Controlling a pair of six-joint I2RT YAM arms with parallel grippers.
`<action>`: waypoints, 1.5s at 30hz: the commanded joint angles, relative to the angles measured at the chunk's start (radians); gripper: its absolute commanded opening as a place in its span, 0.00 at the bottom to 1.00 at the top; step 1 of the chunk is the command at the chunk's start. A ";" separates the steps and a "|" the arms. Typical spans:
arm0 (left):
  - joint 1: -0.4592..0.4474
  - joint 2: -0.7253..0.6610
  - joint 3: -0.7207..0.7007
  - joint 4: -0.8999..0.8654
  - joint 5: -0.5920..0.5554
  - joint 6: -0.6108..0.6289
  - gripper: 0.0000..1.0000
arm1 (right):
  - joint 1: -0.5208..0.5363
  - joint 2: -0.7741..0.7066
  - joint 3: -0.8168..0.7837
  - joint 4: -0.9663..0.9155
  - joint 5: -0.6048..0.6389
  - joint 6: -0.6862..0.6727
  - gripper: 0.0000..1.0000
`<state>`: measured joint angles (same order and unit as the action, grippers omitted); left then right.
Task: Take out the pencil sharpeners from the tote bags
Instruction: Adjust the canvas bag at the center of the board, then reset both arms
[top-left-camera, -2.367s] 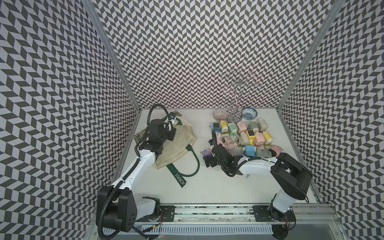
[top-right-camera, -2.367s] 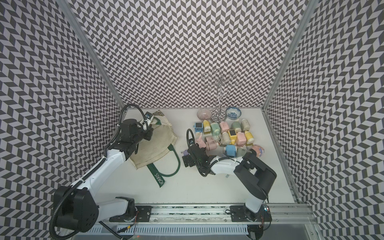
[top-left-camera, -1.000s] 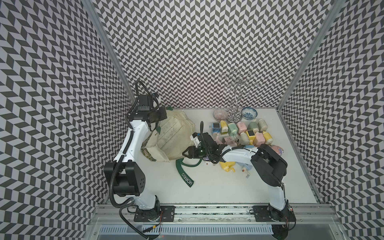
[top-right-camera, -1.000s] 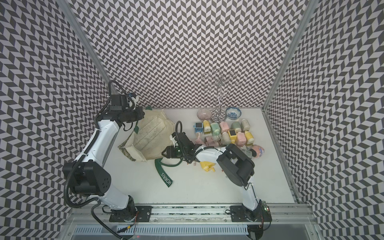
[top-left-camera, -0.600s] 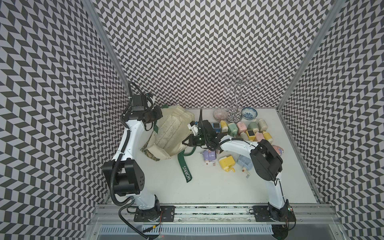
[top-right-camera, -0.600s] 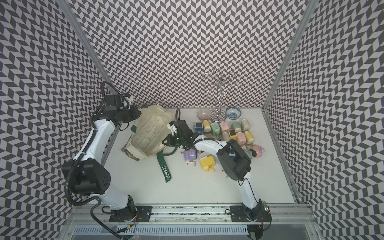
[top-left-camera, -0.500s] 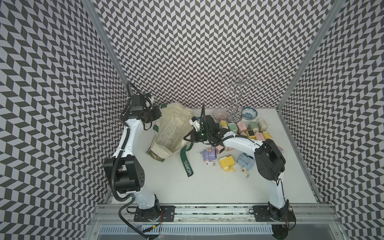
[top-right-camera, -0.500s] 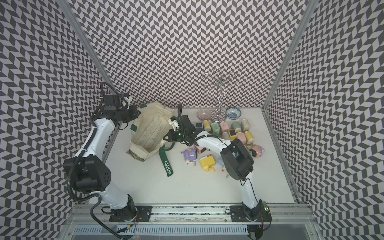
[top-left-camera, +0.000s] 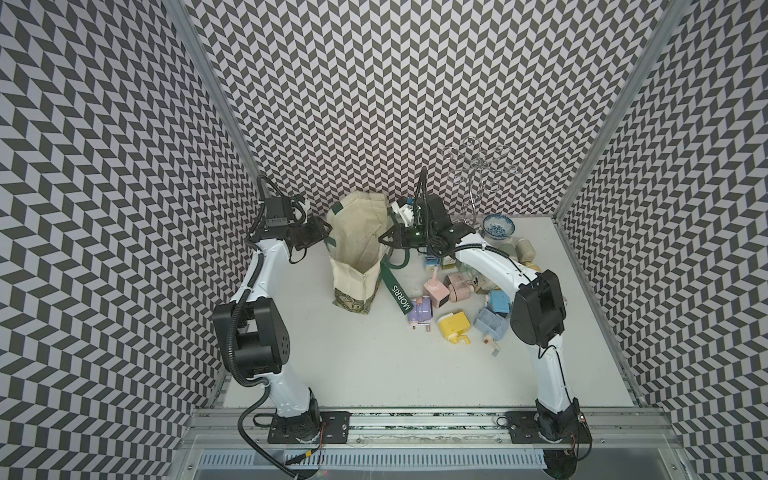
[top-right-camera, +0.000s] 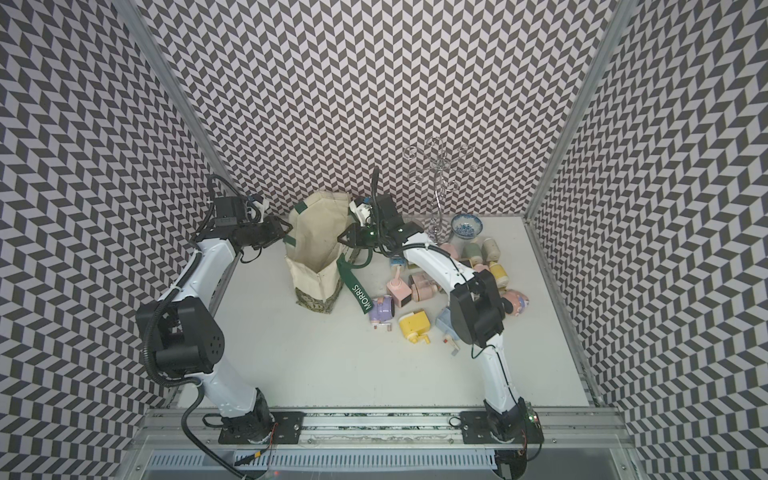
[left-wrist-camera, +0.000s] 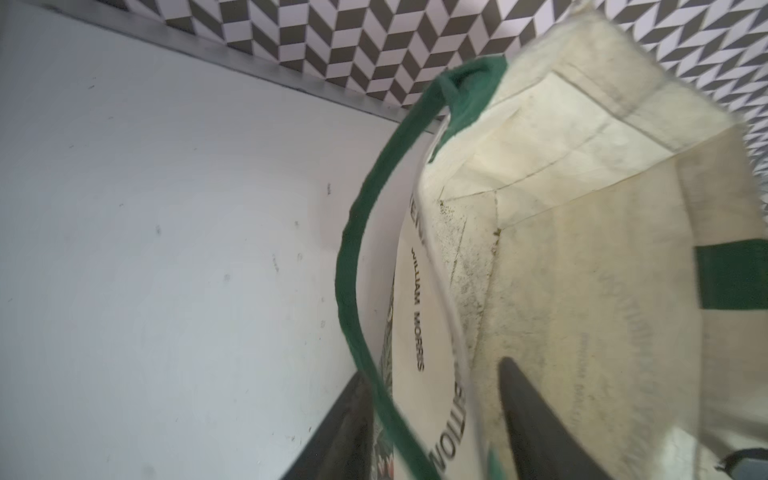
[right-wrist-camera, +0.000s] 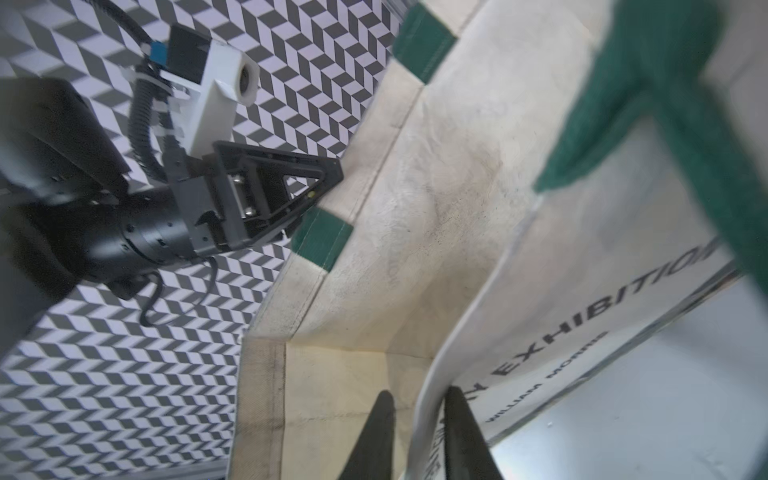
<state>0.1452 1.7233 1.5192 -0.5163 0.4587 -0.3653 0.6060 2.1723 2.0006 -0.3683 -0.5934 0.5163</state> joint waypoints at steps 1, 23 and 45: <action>0.016 -0.050 -0.027 0.051 0.024 0.002 0.68 | -0.002 0.018 0.026 0.005 0.027 -0.039 0.40; -0.224 -0.995 -1.153 1.032 -0.755 0.065 0.98 | -0.008 -1.088 -1.254 0.686 0.846 -0.350 1.00; -0.090 -0.147 -1.454 2.168 -0.445 0.307 1.00 | -0.452 -0.632 -1.889 1.893 0.913 -0.568 0.99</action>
<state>0.0097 1.4563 0.0662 1.3510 -0.1303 -0.0246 0.1692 1.4689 0.1093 1.1790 0.3683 -0.0353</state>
